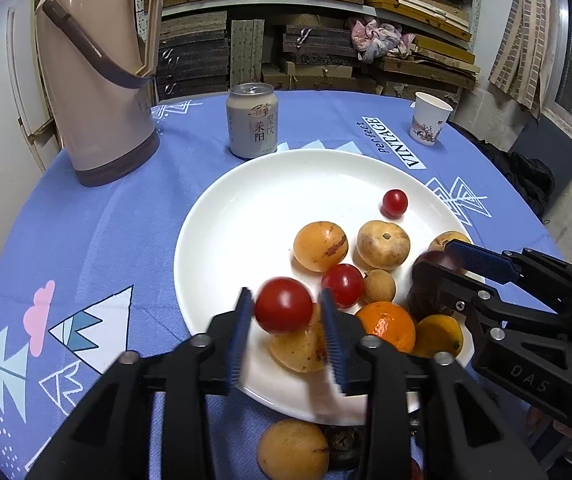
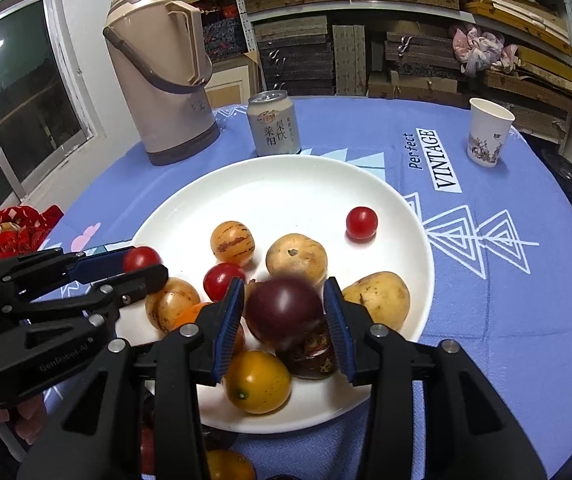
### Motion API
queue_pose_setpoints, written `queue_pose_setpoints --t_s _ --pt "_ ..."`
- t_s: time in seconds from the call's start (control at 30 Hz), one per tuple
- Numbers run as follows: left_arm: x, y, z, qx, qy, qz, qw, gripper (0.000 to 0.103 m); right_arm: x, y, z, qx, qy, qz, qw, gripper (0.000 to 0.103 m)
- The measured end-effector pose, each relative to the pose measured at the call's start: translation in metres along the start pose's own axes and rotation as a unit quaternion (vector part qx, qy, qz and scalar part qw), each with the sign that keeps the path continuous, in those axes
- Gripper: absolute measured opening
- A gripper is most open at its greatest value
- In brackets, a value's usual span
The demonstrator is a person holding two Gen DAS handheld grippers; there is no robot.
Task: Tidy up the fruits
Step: 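Place the plum and red tomato on the white plate, opening both tools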
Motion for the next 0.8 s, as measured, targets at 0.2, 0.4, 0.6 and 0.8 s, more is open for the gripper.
queue_pose_setpoints --t_s 0.2,0.4,0.6,0.8 --pt "0.0 0.011 -0.003 -0.012 -0.007 -0.026 0.9996 0.052 0.0 0.013 0.009 -0.013 0.016 -0.017 1.0 0.042" --pt "-0.001 0.029 -0.007 -0.031 -0.018 -0.058 0.9977 0.066 0.003 0.03 0.009 -0.023 0.009 -0.034 0.999 0.051" --pt "0.0 0.039 -0.014 -0.034 -0.029 -0.073 0.9963 0.07 0.011 0.047 0.009 -0.019 0.009 -0.054 0.998 0.06" --pt "0.013 0.043 -0.013 -0.038 -0.032 -0.069 0.9964 0.075 0.027 0.06 0.0 -0.02 -0.008 -0.06 0.998 0.064"
Point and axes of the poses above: each gripper's, at about its wrist camera, not at the fingertips, and y roughly against the way its jaws point, z to its left, x to its underside, the point moved 3 cm from there along -y, roughly the way its jaws point, and after that the axes turned 13 degrees about -x, right-handed, at the moved point
